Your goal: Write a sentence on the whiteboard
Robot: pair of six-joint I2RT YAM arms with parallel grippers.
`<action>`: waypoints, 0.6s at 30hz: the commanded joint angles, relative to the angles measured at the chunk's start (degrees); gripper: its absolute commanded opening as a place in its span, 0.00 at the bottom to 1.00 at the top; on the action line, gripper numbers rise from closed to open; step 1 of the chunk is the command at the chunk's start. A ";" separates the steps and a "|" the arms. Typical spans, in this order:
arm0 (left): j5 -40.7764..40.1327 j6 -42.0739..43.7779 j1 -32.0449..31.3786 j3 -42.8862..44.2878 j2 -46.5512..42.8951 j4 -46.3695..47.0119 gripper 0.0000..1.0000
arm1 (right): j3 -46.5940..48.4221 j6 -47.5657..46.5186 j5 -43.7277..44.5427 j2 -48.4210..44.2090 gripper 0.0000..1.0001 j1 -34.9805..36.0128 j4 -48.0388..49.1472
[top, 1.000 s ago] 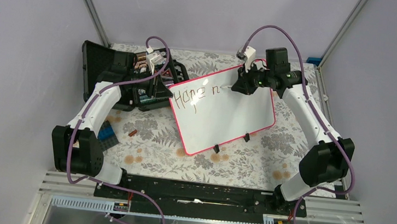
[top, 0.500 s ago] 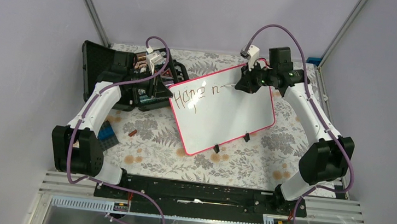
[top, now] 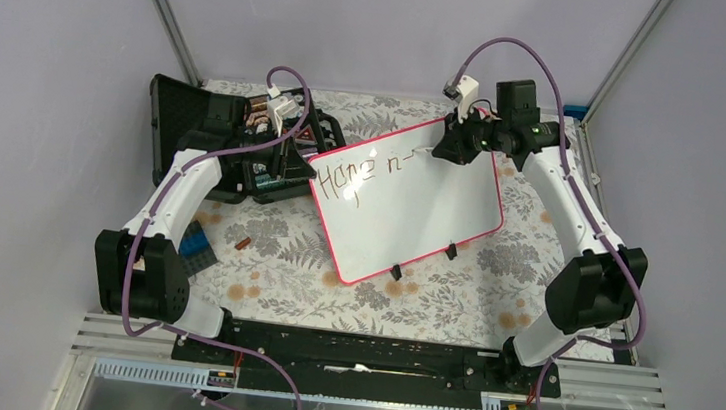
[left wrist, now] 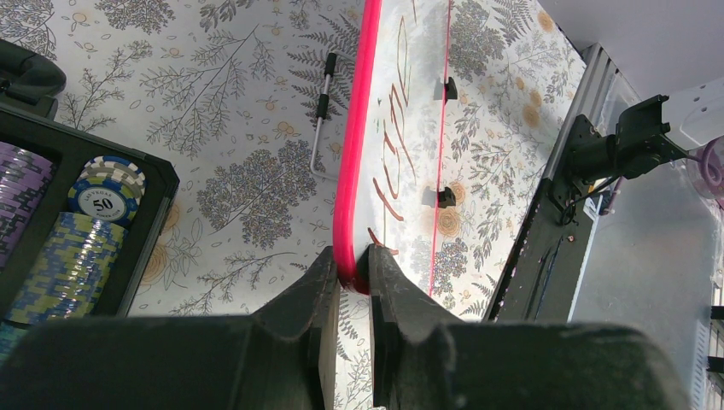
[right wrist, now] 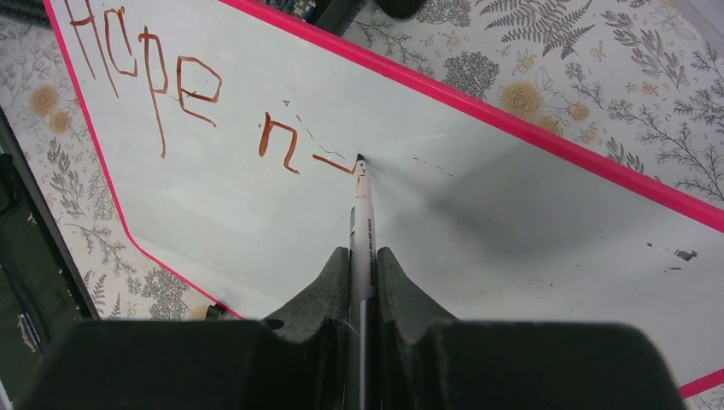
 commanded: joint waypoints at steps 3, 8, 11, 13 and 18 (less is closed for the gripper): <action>-0.05 3.30 -0.82 1.40 -0.17 1.15 0.00 | 3.35 -0.18 0.10 1.46 0.00 0.07 1.07; 0.06 3.30 -0.82 1.44 0.03 1.16 0.00 | 3.66 -0.12 -0.14 1.79 0.00 0.94 0.82; 0.09 3.30 -0.82 1.42 0.01 1.16 0.00 | 3.25 -0.18 -0.25 1.62 0.00 1.79 0.84; -0.01 3.30 -0.82 1.52 0.01 1.16 0.00 | 3.07 -0.20 -0.34 1.53 0.00 2.18 0.85; -0.12 3.30 -0.82 1.51 0.14 1.16 0.00 | 2.15 -0.34 -0.53 0.97 0.00 2.61 0.86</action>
